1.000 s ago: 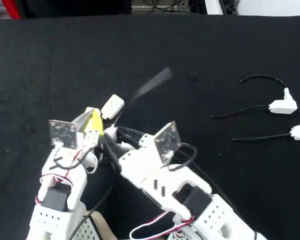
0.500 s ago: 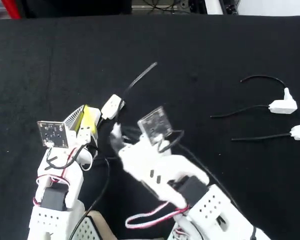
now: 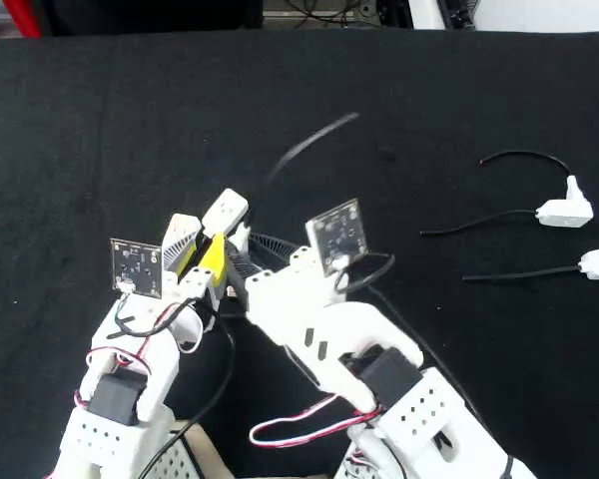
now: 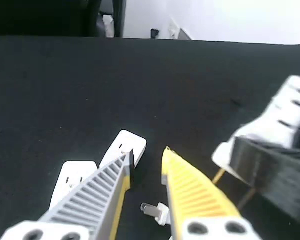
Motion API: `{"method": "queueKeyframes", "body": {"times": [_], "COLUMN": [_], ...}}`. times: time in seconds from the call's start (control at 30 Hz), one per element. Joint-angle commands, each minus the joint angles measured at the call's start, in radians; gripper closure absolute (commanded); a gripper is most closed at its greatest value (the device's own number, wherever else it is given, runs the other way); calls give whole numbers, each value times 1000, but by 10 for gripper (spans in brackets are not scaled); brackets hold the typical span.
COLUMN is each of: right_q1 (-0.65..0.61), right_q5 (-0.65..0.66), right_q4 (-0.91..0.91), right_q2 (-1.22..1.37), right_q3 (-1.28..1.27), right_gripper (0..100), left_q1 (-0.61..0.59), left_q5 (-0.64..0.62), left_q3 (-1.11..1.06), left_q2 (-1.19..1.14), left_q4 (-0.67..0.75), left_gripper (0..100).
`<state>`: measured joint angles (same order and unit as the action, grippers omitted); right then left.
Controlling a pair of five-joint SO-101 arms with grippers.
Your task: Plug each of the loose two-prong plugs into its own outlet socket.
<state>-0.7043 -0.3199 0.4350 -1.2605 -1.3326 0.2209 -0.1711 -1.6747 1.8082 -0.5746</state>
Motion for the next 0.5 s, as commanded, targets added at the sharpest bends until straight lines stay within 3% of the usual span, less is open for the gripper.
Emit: {"method": "queueKeyframes", "body": {"times": [0.0, 0.27, 0.4, 0.47], "right_q1": [-21, -83, -11, 26], "right_q5": [-9, 38, 40, 40], "right_q4": [-23, 34, 48, 48], "right_q2": [1, 2, 2, 2], "right_q3": [2, 18, 50, 61], "right_gripper": [986, 986, 986, 986], "left_q1": [16, 15, 16, 19], "left_q5": [-11, -12, 9, 77], "left_q3": [24, 25, 19, 28], "left_q2": [12, 12, 12, 12], "left_q4": [-5, -2, -14, -57], "left_gripper": [880, 877, 877, 877]}}
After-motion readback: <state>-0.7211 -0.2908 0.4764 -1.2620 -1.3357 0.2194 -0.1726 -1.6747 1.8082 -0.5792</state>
